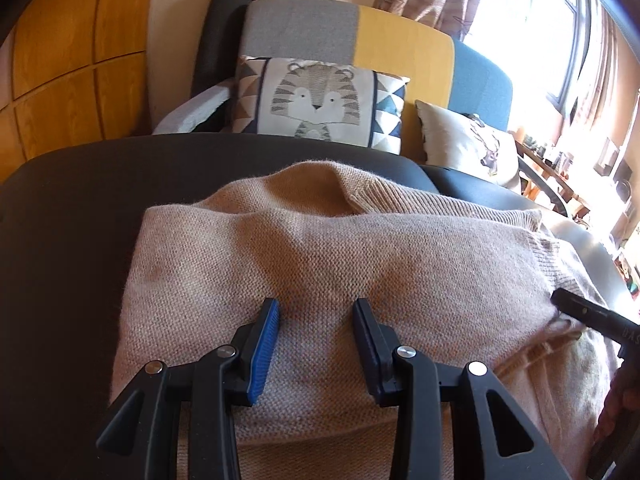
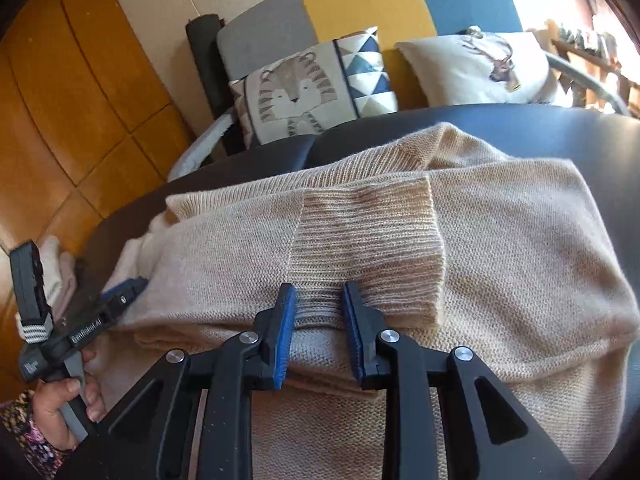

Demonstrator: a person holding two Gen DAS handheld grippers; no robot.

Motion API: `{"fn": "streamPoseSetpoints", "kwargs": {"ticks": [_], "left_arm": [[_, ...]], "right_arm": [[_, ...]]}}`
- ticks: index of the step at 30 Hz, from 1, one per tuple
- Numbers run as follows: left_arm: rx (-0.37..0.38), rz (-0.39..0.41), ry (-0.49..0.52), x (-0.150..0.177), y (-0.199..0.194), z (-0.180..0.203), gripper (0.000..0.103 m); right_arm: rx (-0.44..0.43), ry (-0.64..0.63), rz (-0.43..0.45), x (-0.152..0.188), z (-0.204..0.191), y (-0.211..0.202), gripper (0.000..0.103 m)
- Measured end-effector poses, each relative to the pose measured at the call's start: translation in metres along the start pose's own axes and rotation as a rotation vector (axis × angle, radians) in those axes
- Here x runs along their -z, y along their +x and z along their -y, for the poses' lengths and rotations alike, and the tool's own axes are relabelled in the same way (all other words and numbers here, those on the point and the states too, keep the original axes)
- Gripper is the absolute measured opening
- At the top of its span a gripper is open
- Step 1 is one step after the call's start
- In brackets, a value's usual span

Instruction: Fold clothes

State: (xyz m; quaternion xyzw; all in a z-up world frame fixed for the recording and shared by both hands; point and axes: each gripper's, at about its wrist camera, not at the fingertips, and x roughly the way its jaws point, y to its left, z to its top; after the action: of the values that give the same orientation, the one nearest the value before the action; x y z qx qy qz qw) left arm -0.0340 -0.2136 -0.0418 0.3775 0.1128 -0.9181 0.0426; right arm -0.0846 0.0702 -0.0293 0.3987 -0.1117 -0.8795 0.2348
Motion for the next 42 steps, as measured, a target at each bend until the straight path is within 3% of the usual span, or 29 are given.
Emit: {"fn": "streamPoseSetpoints", "kwargs": {"ticks": [3,5,7,12,15,22,28,31,33,36,38,42], "left_arm": [[0.015,-0.028,-0.007,-0.004,-0.003,-0.009,0.038],[-0.068,-0.018,0.053,-0.007,-0.013,-0.005,0.038],[-0.1,0.019,0.084,-0.002,-0.028,-0.002,0.038],[-0.089,-0.054,0.118,0.032,-0.038,-0.001,0.038],[-0.083,-0.066,0.115,0.037,-0.039,-0.005,0.038],[-0.068,-0.061,0.178,0.045,-0.039,-0.004,0.04],[-0.086,-0.054,0.188,0.052,-0.055,0.002,0.041],[-0.112,-0.01,0.195,0.065,-0.071,-0.001,0.041],[-0.103,-0.03,0.21,0.071,-0.068,-0.005,0.041],[-0.073,-0.044,0.181,0.068,-0.066,-0.014,0.042],[-0.068,-0.041,0.191,0.067,-0.065,-0.017,0.044],[-0.078,-0.03,0.263,0.069,-0.063,-0.014,0.045]], "right_arm": [[0.021,-0.02,-0.008,-0.001,-0.011,-0.001,0.033],[0.088,-0.015,0.029,0.0,-0.02,-0.016,0.033],[0.078,0.007,0.068,0.006,-0.025,-0.036,0.033],[0.146,-0.031,-0.013,0.034,-0.016,-0.063,0.033],[0.194,-0.053,-0.062,0.05,0.004,-0.072,0.041],[0.242,-0.12,0.001,0.081,0.028,-0.09,0.043],[0.249,-0.094,0.012,0.08,0.025,-0.095,0.045],[0.268,-0.089,0.061,0.079,0.017,-0.105,0.045],[0.302,-0.081,0.085,0.077,0.02,-0.11,0.045],[0.255,0.011,0.078,0.067,0.039,-0.109,0.044],[0.242,0.065,0.06,0.058,0.053,-0.103,0.025],[0.272,0.137,0.012,0.048,0.077,-0.091,0.011]]}}
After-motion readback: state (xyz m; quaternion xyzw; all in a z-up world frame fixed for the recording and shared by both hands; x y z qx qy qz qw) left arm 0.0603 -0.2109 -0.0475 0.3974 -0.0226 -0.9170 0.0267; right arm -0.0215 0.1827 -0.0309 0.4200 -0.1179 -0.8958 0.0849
